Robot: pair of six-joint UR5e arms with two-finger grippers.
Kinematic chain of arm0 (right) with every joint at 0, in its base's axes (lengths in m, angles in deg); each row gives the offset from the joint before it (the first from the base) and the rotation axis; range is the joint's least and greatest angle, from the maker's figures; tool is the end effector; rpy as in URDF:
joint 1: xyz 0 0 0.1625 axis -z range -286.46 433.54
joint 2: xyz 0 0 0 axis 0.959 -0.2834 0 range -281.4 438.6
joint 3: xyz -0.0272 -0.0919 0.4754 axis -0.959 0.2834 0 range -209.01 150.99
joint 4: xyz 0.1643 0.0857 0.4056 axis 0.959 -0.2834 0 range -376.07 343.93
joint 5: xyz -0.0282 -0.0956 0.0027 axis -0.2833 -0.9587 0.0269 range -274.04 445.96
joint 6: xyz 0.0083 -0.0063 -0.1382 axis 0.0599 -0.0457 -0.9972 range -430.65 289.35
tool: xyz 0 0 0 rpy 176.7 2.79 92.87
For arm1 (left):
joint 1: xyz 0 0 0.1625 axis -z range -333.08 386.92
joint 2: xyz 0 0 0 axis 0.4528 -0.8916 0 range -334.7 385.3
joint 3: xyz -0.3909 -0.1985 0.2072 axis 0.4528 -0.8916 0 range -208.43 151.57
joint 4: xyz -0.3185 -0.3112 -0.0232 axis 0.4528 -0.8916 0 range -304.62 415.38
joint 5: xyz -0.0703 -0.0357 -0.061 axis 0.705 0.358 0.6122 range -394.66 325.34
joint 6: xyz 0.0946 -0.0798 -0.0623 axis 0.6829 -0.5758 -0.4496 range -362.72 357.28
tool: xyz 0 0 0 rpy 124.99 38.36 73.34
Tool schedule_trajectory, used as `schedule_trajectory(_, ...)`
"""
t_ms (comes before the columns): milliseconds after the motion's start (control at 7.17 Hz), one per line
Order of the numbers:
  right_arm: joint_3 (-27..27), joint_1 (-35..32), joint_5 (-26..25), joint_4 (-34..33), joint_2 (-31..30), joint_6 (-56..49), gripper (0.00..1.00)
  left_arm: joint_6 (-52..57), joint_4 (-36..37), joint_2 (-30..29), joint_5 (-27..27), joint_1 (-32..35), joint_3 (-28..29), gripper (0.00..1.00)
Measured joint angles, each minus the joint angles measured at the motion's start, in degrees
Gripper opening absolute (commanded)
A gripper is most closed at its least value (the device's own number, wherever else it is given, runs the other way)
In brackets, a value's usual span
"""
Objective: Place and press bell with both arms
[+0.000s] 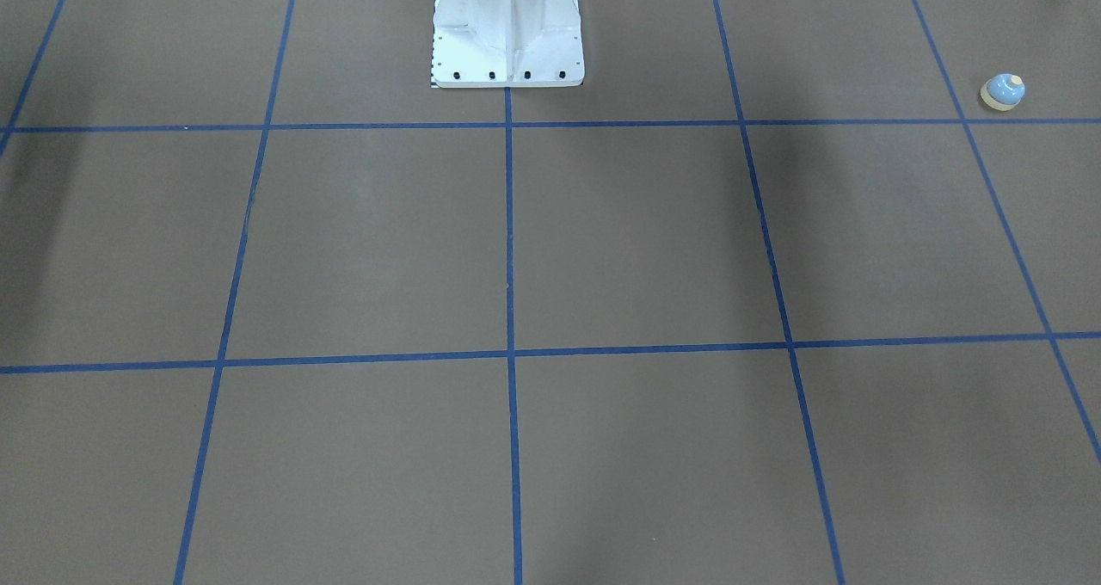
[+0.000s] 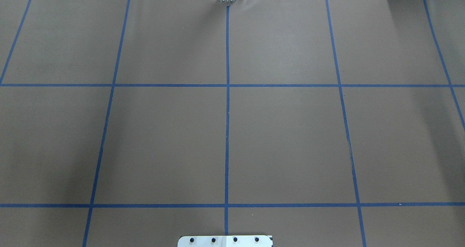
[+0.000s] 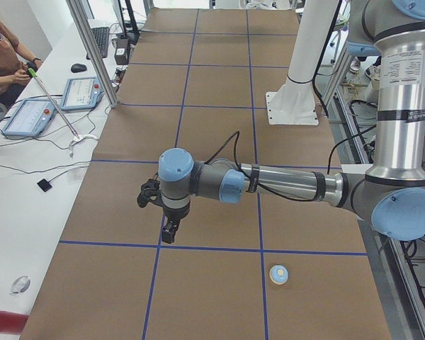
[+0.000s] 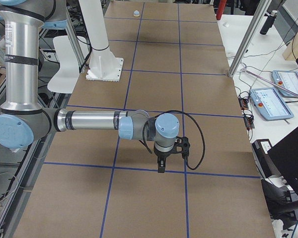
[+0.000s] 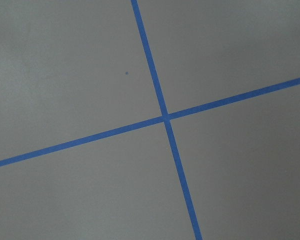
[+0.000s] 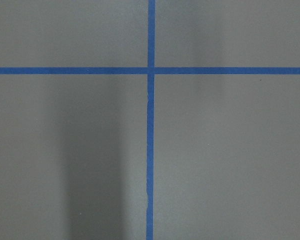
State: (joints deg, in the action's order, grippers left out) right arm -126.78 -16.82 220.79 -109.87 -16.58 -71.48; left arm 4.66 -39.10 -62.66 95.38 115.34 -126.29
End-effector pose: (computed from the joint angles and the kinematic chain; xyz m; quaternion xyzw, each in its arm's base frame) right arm 0.0386 -0.4787 0.7267 -0.0058 -0.3813 0.0001 0.9244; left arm -0.0296 -0.5241 0.6904 0.1015 0.3362 0.1038 0.9305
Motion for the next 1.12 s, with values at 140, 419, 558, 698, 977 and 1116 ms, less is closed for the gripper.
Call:
schedule_trajectory(140, 0.01, 0.00, 0.00, 0.04, 0.00, -0.03, 1.00, -0.01, -0.02, -0.01, -0.14, 0.00, 0.07, 1.00)
schedule_trajectory(419, -0.03, 0.00, 0.00, 0.10, 0.01, -0.04, 1.00, -0.25, -0.02, 0.01, -0.41, 0.02, -0.21, 1.00)
schedule_trajectory(558, -0.07, 0.00, 0.02, 0.11, 0.05, -0.04, 1.00, -0.41, -0.03, 0.00, -0.34, 0.00, -0.60, 1.00)
schedule_trajectory(698, -0.13, 0.00, 0.04, 0.11, 0.08, -0.04, 1.00, -0.57, 0.00, 0.22, -0.14, -0.04, -1.06, 1.00)
schedule_trajectory(977, -0.26, 0.00, 0.03, 0.11, 0.20, 0.01, 1.00, -1.03, 0.34, 0.81, 0.00, -0.08, -2.93, 1.00)
schedule_trajectory(1116, -0.34, 0.00, 0.06, 0.12, 0.23, 0.03, 1.00, -2.78, 0.49, 0.89, 0.13, -0.08, -4.42, 1.00)
